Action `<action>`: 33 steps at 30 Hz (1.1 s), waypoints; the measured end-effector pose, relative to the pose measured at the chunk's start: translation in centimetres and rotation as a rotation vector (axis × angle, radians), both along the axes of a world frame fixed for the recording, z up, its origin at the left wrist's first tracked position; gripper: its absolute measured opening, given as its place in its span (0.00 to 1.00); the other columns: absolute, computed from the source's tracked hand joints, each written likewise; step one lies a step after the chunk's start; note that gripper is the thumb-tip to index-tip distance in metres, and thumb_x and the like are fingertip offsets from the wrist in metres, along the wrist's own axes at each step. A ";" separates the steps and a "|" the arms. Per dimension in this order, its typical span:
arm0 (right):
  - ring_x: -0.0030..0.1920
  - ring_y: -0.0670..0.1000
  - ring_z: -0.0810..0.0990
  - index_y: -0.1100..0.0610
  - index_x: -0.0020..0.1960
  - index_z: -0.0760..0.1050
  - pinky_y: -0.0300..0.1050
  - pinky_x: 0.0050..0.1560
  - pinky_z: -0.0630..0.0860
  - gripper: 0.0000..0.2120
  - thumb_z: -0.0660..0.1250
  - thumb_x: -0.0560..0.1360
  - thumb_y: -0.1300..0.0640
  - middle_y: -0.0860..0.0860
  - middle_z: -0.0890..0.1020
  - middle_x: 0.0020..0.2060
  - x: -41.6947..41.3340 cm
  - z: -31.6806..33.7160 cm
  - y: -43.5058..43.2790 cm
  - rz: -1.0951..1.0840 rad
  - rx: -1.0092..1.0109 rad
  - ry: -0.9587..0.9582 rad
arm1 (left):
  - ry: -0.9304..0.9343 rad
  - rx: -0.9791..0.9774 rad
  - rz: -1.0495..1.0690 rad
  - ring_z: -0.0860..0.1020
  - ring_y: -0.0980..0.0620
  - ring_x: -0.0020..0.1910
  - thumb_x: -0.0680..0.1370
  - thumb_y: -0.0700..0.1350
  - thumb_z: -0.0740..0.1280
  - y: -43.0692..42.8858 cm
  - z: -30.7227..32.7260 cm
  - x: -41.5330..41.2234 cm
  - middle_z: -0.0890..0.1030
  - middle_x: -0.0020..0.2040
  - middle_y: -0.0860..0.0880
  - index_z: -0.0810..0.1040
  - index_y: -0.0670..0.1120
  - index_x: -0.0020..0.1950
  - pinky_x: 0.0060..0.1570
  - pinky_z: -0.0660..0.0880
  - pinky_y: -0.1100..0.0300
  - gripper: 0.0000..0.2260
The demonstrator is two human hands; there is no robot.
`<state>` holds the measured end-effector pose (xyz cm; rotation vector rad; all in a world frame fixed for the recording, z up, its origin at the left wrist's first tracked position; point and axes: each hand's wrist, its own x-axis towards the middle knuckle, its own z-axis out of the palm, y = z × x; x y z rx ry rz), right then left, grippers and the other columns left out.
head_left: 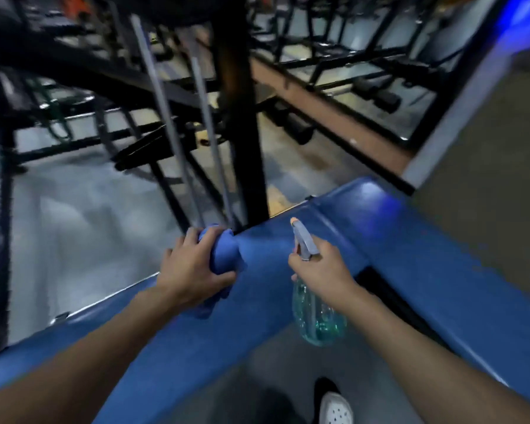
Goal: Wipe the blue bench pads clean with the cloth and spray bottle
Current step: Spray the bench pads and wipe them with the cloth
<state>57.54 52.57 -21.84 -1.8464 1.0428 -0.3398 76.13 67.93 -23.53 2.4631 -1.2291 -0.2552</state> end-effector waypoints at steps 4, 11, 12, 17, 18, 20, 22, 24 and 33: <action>0.38 0.61 0.82 0.56 0.40 0.72 0.61 0.44 0.81 0.09 0.64 0.67 0.50 0.49 0.76 0.32 -8.9 6.7 -8.3 -0.246 -0.077 -0.105 | -0.048 -0.052 -0.257 0.71 0.44 0.61 0.58 0.67 0.61 -12.4 7.0 -6.4 0.71 0.61 0.52 0.66 0.62 0.70 0.58 0.68 0.47 0.39; 0.34 0.55 0.85 0.65 0.38 0.71 0.45 0.31 0.72 0.12 0.66 0.75 0.58 0.50 0.73 0.25 -27.7 16.5 -23.1 -0.606 -0.194 -0.172 | -0.037 -0.161 -0.634 0.74 0.39 0.60 0.58 0.69 0.60 -35.1 17.5 -23.2 0.75 0.62 0.46 0.69 0.55 0.71 0.60 0.72 0.44 0.42; 0.35 0.57 0.84 0.66 0.39 0.72 0.46 0.32 0.73 0.12 0.66 0.75 0.58 0.53 0.74 0.26 -30.4 17.8 -24.8 -0.649 -0.216 -0.171 | -0.022 -0.183 -0.693 0.75 0.39 0.59 0.59 0.70 0.61 -38.2 18.6 -25.7 0.76 0.60 0.45 0.71 0.53 0.70 0.59 0.73 0.43 0.41; 0.39 0.65 0.82 0.68 0.45 0.74 0.54 0.39 0.79 0.09 0.67 0.73 0.61 0.63 0.79 0.36 -43.0 23.5 -31.8 -0.897 -0.331 -0.191 | 0.017 -0.197 -0.992 0.75 0.44 0.63 0.62 0.72 0.64 -50.9 23.7 -38.5 0.75 0.63 0.51 0.64 0.62 0.68 0.61 0.73 0.42 0.36; 0.39 0.65 0.82 0.68 0.45 0.74 0.58 0.41 0.80 0.08 0.67 0.73 0.62 0.65 0.80 0.37 -45.2 24.4 -32.8 -0.940 -0.372 -0.183 | 0.014 -0.209 -1.040 0.75 0.44 0.62 0.62 0.71 0.64 -52.6 24.8 -41.0 0.75 0.62 0.52 0.64 0.64 0.67 0.61 0.73 0.42 0.35; 0.39 0.65 0.83 0.68 0.45 0.74 0.59 0.41 0.80 0.08 0.67 0.73 0.62 0.66 0.80 0.38 -49.1 26.0 -34.4 -1.025 -0.436 -0.184 | 0.019 -0.216 -1.155 0.77 0.46 0.59 0.63 0.70 0.66 -55.2 26.8 -45.5 0.76 0.59 0.54 0.66 0.65 0.65 0.58 0.74 0.43 0.32; 0.39 0.63 0.83 0.65 0.45 0.75 0.56 0.40 0.81 0.08 0.67 0.74 0.59 0.63 0.81 0.38 -52.6 27.5 -35.5 -1.116 -0.462 -0.172 | 0.028 -0.223 -1.254 0.77 0.47 0.56 0.64 0.70 0.67 -57.3 28.8 -49.7 0.76 0.57 0.55 0.67 0.66 0.63 0.56 0.75 0.42 0.29; 0.37 0.61 0.82 0.61 0.43 0.75 0.55 0.40 0.80 0.08 0.67 0.72 0.56 0.58 0.80 0.34 -55.9 28.7 -36.3 -1.171 -0.474 -0.151 | -0.004 -0.215 -1.324 0.75 0.47 0.58 0.64 0.70 0.66 -59.5 30.6 -53.7 0.74 0.58 0.55 0.65 0.66 0.63 0.57 0.74 0.41 0.30; 0.23 0.39 0.73 0.61 0.39 0.68 0.27 0.26 0.66 0.10 0.65 0.78 0.64 0.51 0.71 0.29 -67.3 32.0 -38.5 -1.395 -0.618 -0.149 | -0.053 -0.082 -1.586 0.74 0.42 0.57 0.61 0.73 0.61 -67.4 34.1 -68.8 0.71 0.53 0.51 0.64 0.62 0.64 0.59 0.72 0.43 0.34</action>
